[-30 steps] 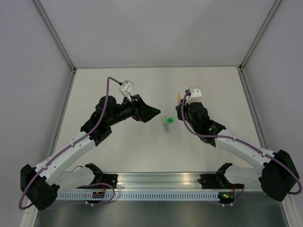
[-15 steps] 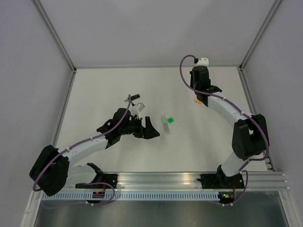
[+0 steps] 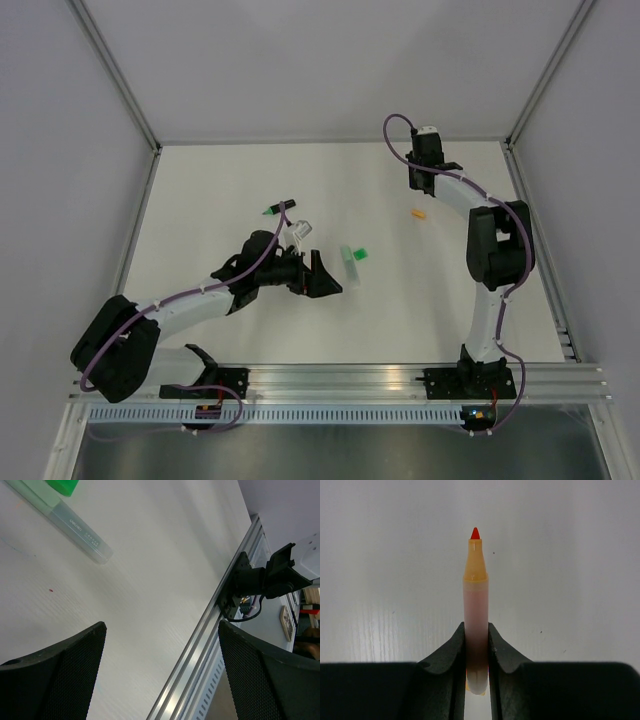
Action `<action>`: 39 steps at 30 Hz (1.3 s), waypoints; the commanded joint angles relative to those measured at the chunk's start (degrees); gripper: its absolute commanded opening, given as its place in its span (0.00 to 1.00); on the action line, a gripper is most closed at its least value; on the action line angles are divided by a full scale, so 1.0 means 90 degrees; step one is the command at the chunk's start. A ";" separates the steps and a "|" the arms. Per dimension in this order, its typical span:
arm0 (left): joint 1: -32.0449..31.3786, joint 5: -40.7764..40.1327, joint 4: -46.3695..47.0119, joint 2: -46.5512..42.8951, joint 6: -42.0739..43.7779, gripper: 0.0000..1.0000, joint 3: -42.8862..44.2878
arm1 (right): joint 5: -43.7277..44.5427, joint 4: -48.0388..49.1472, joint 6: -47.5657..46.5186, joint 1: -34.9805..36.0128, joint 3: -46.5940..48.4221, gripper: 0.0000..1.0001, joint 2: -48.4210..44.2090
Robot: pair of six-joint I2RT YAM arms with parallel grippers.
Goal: Insert the pens into the pen caps
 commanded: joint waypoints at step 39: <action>-0.0016 -0.0168 -0.0092 -0.0558 0.0113 0.96 0.0003 | -0.0106 -0.0417 0.0449 0.0381 -0.1614 0.00 -0.0358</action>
